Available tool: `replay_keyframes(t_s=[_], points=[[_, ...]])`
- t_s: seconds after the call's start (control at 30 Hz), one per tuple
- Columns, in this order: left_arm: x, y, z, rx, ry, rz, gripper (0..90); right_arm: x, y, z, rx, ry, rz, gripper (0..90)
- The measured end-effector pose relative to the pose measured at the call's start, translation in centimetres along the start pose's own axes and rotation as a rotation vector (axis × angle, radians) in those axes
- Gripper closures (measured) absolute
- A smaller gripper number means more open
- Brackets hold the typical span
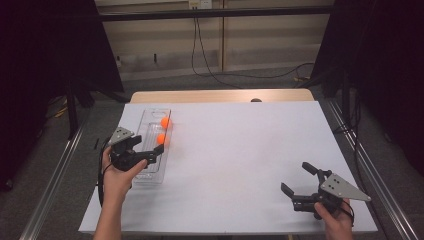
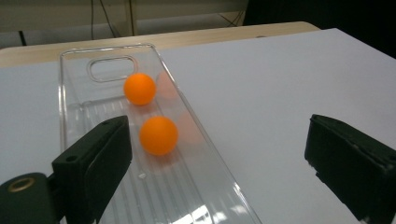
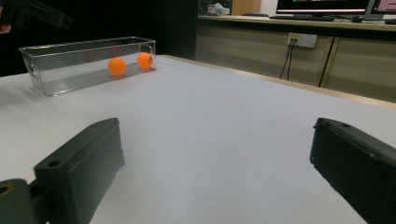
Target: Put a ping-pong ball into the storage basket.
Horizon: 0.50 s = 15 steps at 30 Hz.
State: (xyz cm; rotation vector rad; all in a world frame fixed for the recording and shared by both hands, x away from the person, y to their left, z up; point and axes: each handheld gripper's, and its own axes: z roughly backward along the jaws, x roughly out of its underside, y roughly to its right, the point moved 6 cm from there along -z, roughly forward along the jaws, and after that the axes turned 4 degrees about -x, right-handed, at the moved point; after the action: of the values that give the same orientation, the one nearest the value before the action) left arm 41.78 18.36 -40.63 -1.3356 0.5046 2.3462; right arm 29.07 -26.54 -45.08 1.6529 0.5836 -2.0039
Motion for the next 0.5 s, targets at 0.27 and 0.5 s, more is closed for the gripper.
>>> replay_keyframes(t_s=[0.27,0.5], points=[[1.1,0.6,1.1,0.021,0.042,-0.02,5.7,0.0,0.0,0.0,-0.002,-0.001,0.006,2.1],[2.5,0.9,1.4,0.04,0.052,-0.031,4.3,0.0,0.0,0.0,-0.001,-0.003,0.004,2.1]])
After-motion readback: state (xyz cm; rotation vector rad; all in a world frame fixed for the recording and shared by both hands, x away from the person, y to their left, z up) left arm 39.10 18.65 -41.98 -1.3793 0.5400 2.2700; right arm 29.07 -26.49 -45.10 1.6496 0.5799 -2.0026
